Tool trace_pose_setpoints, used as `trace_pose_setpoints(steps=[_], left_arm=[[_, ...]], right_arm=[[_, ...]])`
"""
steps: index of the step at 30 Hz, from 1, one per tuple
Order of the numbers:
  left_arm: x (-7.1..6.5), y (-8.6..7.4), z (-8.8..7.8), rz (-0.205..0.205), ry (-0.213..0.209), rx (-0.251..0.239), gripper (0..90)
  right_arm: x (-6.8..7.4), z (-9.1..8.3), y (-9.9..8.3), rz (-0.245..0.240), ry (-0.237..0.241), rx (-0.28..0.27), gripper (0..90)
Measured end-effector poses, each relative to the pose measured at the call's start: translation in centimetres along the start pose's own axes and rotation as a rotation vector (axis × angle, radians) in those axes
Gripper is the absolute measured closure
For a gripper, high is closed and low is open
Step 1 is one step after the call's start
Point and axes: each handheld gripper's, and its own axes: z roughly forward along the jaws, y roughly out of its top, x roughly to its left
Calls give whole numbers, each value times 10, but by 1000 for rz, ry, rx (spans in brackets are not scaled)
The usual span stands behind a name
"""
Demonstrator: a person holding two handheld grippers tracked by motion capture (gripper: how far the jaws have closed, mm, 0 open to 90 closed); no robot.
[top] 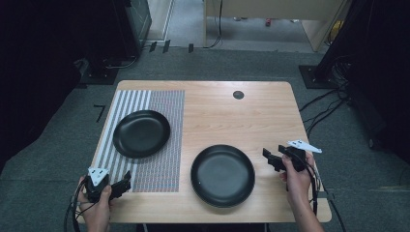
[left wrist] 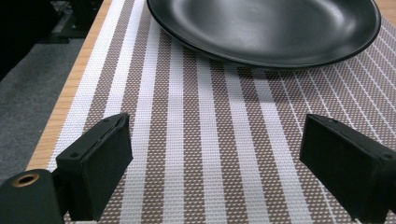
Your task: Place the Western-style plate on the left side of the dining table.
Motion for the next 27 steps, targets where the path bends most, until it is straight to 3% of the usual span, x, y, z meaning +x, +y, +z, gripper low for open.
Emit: trace_pose_setpoints(steps=[16,27], left_arm=[[15,-8,-4,-10,20,11,91],[20,-13,-2,-18,16,34,91]], right_arm=[[-51,-29,-34,59,-112,36,264],[-68,-51,-54,74,-149,49,263]])
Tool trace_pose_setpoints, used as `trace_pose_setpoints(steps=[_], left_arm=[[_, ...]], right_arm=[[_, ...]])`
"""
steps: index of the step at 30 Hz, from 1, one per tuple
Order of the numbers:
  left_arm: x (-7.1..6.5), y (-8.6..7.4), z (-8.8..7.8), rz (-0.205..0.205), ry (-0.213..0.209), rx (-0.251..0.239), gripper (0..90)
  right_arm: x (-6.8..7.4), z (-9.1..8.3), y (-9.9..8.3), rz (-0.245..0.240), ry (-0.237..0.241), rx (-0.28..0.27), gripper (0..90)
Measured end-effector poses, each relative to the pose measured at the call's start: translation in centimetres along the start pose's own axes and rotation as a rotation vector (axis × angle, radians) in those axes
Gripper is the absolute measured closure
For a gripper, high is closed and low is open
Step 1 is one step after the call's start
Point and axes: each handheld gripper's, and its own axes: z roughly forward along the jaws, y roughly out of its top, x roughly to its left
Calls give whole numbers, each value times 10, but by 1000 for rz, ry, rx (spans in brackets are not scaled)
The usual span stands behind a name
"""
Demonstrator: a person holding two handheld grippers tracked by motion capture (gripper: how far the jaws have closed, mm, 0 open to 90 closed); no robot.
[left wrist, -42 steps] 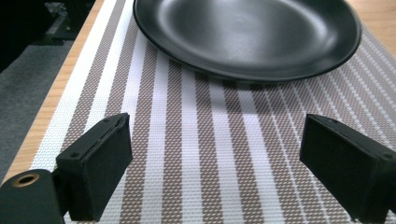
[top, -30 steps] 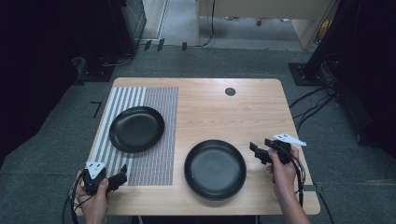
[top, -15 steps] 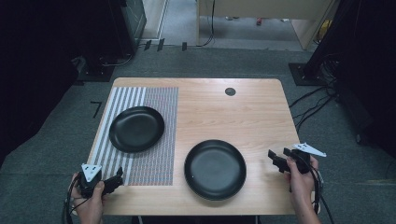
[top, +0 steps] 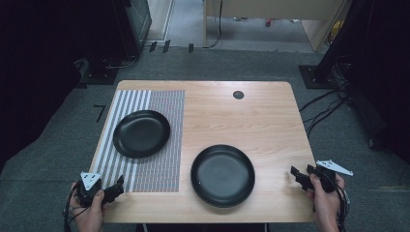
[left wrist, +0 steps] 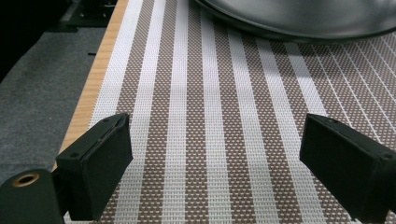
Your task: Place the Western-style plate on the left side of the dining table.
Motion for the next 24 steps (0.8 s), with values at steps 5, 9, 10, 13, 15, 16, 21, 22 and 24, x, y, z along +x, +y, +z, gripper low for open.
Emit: trace_pose_setpoints(steps=[5,9,10,13,15,16,21,22,24], left_arm=[[-1,-2,3,12,-6,17,91],[-3,-3,4,21,-12,28,91],[-4,-3,5,22,-18,32,91],[-6,-3,5,33,-23,37,91],[-6,-3,6,33,-29,44,91],[-6,-3,6,36,-29,48,90],[-7,-3,7,46,-35,68,82],[-7,-3,7,47,-35,67,81],[-7,-4,7,47,-34,66,82]], right_arm=[[-4,-9,-7,-9,-6,-1,263],[-3,-14,-12,-43,-32,7,263],[-2,-15,-13,-50,-39,7,268],[1,-16,-18,-92,-66,-3,274],[4,-16,-20,-129,-87,-3,274],[5,-15,-20,-132,-94,-2,274],[7,-14,-21,-157,-114,5,269],[7,-14,-21,-157,-114,5,269],[8,-14,-21,-157,-114,5,269]])
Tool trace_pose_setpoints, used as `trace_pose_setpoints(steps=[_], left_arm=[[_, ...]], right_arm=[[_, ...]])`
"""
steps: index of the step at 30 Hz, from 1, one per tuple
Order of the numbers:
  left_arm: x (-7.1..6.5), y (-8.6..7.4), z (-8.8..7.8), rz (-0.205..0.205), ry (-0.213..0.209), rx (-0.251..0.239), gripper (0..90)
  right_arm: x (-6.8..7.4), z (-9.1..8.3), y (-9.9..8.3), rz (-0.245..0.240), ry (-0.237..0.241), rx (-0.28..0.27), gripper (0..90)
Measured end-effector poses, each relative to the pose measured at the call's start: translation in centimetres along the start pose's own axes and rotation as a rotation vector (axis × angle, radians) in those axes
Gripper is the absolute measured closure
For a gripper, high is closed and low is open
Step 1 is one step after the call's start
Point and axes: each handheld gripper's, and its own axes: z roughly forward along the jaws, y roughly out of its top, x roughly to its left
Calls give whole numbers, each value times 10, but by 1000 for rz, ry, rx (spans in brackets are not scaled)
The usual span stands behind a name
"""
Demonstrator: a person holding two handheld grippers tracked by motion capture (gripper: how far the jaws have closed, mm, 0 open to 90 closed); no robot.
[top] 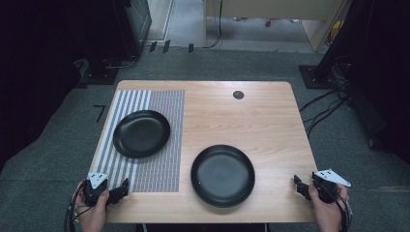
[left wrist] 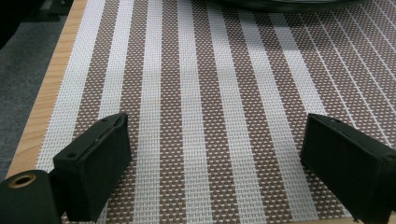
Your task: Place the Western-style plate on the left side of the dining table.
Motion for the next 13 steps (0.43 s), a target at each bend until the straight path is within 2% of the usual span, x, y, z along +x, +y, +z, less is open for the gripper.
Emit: trace_pose_setpoints(steps=[13], left_arm=[[0,0,0,-6,2,0,81]], right_arm=[[1,0,0,3,-3,0,268]])
